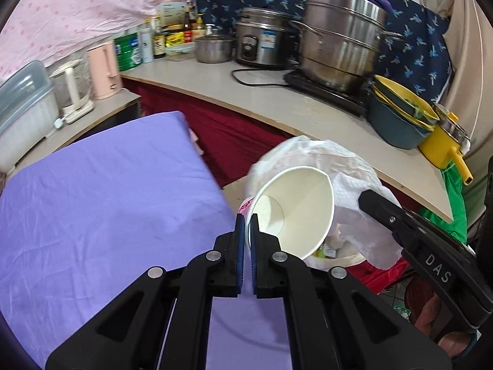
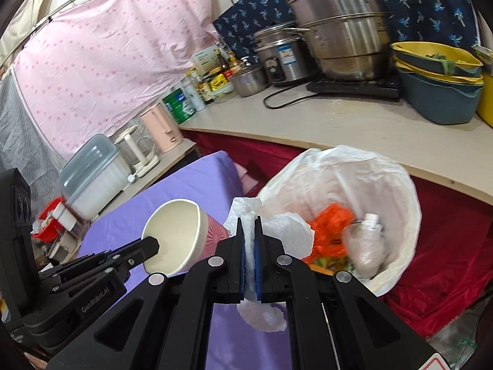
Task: Collect trash
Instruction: 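Carry the pink cup and white tissue over the trash bin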
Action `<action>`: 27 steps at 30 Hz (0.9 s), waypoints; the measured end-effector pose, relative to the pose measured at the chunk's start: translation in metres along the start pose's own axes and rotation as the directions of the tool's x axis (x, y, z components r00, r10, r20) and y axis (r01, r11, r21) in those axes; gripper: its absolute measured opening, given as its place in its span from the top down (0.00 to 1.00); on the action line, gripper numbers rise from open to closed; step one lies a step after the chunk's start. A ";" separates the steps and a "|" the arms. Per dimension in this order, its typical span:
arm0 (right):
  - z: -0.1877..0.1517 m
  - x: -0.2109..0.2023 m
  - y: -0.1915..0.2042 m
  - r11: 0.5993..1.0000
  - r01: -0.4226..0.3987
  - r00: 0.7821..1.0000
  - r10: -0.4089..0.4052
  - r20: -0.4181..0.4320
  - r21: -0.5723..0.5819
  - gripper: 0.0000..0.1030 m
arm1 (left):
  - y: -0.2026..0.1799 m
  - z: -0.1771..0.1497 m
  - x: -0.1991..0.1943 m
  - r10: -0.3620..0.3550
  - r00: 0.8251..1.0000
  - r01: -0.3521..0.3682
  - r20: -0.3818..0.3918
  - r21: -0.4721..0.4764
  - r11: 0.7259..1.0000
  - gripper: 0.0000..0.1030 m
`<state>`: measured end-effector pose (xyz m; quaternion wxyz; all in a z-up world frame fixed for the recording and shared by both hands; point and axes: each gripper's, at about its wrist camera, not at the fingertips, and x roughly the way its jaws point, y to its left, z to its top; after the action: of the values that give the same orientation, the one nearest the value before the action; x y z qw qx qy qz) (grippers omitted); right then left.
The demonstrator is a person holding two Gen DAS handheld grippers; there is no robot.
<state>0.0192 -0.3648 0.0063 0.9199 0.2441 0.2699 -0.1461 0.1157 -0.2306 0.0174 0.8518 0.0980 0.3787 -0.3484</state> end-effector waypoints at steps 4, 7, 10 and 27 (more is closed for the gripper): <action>0.008 -0.002 -0.023 0.999 0.031 0.999 -0.031 0.017 0.012 0.94 | -0.023 0.005 0.015 -0.038 0.999 0.038 -0.014 0.015 0.999 0.97; 0.013 0.000 -0.040 0.998 0.046 0.999 -0.046 0.020 0.035 0.94 | -0.038 0.008 0.026 -0.050 0.999 0.050 -0.021 0.030 0.998 0.97; 0.015 0.005 -0.054 0.997 0.055 0.998 -0.056 0.016 0.055 0.94 | -0.047 0.011 0.039 -0.057 0.998 0.058 -0.038 0.032 0.998 0.97; 0.012 0.034 -0.078 0.994 0.074 0.997 -0.072 -0.031 0.086 0.93 | -0.055 0.012 0.082 -0.051 0.994 0.054 -0.099 0.036 0.998 0.97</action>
<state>0.0203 -0.4413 -0.0335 0.8986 0.2760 0.2847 -0.1879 0.1247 -0.3189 -0.0279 0.8207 0.1216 0.4157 -0.3727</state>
